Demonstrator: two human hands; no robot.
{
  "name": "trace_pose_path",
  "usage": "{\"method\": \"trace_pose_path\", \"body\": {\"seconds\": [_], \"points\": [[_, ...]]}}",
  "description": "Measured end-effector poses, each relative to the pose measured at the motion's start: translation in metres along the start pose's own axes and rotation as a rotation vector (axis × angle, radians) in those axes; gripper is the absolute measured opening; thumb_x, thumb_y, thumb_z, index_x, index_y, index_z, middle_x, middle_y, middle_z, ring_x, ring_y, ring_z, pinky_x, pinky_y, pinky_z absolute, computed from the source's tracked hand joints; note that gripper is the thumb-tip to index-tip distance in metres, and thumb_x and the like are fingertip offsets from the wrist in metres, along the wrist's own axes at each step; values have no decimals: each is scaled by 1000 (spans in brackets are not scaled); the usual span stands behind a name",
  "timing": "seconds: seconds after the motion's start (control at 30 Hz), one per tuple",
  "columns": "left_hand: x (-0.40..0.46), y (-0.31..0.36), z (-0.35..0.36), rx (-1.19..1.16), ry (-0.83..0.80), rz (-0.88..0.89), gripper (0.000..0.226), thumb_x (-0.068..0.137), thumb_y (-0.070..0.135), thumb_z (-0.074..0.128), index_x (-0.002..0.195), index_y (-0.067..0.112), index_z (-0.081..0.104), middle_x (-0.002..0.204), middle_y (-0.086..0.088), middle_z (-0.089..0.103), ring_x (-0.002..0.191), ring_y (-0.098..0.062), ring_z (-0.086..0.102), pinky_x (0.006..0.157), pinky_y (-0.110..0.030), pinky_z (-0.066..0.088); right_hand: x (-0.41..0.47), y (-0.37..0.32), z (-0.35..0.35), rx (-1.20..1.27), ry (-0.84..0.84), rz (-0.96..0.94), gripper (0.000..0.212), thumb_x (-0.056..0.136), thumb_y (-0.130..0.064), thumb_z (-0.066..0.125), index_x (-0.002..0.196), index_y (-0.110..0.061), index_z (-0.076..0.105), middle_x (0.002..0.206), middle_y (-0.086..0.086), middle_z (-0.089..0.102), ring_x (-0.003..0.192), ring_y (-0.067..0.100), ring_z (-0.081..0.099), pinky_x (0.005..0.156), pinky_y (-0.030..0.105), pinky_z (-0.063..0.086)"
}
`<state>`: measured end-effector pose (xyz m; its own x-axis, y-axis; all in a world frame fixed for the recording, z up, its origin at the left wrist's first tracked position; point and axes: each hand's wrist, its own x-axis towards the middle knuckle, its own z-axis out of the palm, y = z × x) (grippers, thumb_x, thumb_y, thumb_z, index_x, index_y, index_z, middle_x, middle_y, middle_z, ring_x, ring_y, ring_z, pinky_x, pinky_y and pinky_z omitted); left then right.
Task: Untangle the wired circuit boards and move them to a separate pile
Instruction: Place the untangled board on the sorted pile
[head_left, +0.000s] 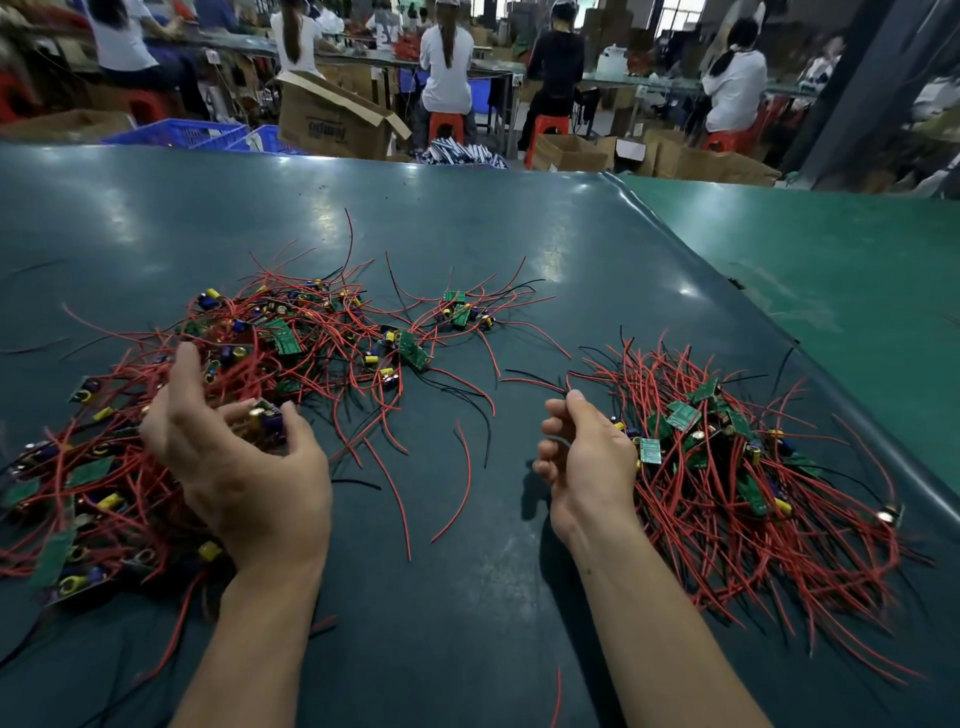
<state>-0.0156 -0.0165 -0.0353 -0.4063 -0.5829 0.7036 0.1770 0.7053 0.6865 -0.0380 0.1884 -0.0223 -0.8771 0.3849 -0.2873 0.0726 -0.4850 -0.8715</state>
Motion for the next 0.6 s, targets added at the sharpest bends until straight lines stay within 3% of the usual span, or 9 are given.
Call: {"method": "trace_pose_path", "body": {"seconds": [0.13,0.23,0.3,0.43,0.5,0.6], "points": [[-5,3,2,-48,12,126,51,85,9,75,130,3,51,119,-24,55,97,-4,51,92,-21,49,-1,0,0,-8,-3,3,30,99,-24,56,73,-11,65,51,-6,55,38,7,44,34,18,32],[-8,10,3,-96,30,279,37,87,11,76,115,-6,61,105,-24,61,95,-23,60,90,-27,52,0,0,0,-15,-18,2,30,99,-23,55,74,-11,64,53,-4,54,38,7,43,34,17,32],[-12,19,5,-142,15,419,28,85,6,76,107,-6,64,99,-23,63,96,-25,59,94,-25,48,-1,0,1,-49,-72,-14,29,100,-23,54,76,-10,64,56,-2,54,39,7,43,35,17,32],[-33,43,10,-396,-200,541,37,80,-8,74,112,2,59,104,-23,61,112,-9,54,100,-21,40,-12,0,6,-180,-473,19,33,94,-39,56,84,-11,71,67,2,62,46,10,52,37,18,34],[-42,48,13,-507,-348,556,43,78,-12,71,116,2,57,109,-23,59,117,-11,54,101,-23,42,-20,2,9,-157,-683,83,37,87,-47,57,86,-13,72,66,0,63,49,10,56,37,19,37],[-47,45,18,-587,-488,530,45,76,-14,68,117,3,57,115,-18,60,117,-23,58,102,-31,45,-23,3,9,-21,-772,79,21,87,-33,59,85,-16,71,66,0,62,50,9,57,36,20,38]]}}
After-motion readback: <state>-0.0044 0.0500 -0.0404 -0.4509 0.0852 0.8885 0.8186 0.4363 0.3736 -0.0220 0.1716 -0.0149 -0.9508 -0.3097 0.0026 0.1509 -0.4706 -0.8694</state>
